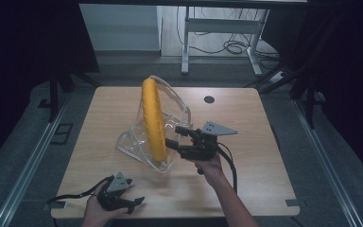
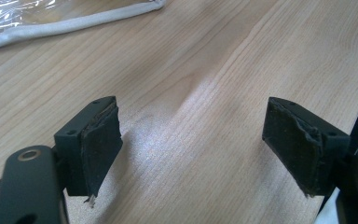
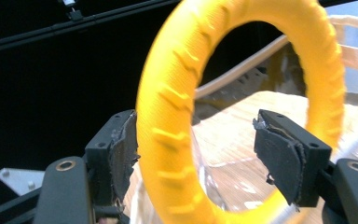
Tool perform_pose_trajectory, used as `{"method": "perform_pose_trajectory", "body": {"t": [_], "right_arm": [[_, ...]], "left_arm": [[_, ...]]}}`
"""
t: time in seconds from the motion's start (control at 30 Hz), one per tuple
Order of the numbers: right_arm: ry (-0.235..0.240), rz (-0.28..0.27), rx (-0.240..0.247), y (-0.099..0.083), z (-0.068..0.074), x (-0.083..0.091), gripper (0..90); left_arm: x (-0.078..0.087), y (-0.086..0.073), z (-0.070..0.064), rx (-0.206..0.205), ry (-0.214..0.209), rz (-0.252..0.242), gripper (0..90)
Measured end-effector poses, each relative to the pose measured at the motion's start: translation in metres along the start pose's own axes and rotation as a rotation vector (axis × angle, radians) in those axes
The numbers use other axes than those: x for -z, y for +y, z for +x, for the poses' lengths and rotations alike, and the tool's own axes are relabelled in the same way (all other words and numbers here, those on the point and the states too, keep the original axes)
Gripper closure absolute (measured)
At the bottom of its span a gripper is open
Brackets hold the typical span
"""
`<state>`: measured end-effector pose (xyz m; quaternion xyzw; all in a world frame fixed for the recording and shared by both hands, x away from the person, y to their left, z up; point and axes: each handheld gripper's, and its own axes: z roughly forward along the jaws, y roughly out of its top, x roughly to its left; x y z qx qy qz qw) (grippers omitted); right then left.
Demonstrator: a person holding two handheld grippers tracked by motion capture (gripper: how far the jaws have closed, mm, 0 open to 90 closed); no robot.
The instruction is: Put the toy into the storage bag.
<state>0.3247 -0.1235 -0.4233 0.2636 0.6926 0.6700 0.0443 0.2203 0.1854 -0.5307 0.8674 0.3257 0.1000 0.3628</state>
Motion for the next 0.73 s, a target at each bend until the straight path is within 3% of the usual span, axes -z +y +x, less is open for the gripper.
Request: {"method": "perform_pose_trajectory", "body": {"t": [0.43,0.73], "right_arm": [[-0.107,0.039,-0.009,-0.031,-0.022,0.035,31.0],[-0.109,0.043,0.001,-0.035,-0.022,0.036,31.0]], "left_arm": [[0.0,0.0,0.0,0.004,0.001,0.0,19.3],[0.001,0.0,0.001,0.003,0.006,-0.004,19.3]]}}
